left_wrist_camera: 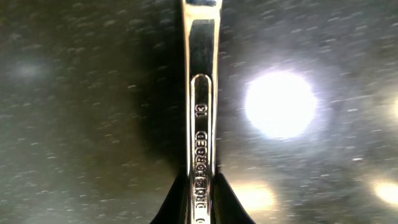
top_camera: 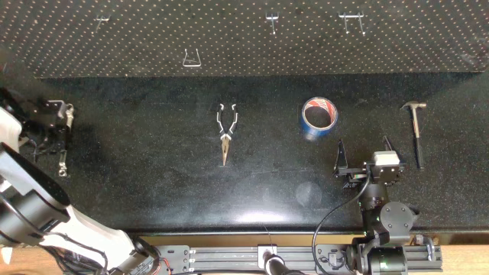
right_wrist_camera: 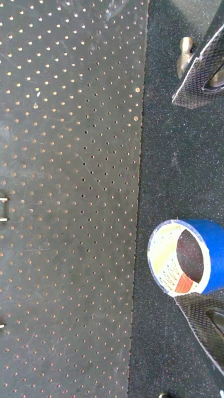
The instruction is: Place Tools Onto Pegboard
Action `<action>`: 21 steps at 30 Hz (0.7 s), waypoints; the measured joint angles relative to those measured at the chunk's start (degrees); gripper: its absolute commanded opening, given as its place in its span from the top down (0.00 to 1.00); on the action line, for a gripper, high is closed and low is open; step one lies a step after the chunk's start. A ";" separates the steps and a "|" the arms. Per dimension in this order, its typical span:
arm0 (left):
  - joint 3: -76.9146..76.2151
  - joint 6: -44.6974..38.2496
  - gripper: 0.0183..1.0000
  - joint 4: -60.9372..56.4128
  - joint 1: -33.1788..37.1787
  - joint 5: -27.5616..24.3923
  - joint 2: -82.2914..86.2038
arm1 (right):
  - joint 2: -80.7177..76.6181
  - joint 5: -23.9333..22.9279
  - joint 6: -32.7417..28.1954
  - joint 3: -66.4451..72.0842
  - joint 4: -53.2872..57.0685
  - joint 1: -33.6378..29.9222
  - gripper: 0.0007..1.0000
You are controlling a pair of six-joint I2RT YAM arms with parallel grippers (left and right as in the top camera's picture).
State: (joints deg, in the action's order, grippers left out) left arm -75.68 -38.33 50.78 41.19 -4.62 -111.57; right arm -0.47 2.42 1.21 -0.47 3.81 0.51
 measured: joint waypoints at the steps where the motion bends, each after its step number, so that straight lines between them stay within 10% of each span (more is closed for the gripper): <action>1: 1.03 2.14 0.99 -0.11 -1.38 0.02 1.77 | 0.00 0.00 0.00 0.00 0.00 0.00 0.03; 8: 33.86 28.55 0.99 -22.38 -22.84 1.57 63.82 | 0.09 0.00 0.00 -0.07 0.02 0.00 0.02; 13: 44.28 33.53 0.99 -59.82 -27.21 -0.68 54.14 | 0.07 0.00 0.00 -0.07 -0.07 0.00 0.02; 21: 44.48 35.65 0.99 -69.00 -27.39 -3.41 41.03 | 0.00 0.00 0.00 -0.02 0.00 0.00 0.02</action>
State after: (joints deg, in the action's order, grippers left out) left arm -31.20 -2.68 -18.22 13.80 -8.03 -70.54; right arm -0.47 2.42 1.21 -0.49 3.81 0.51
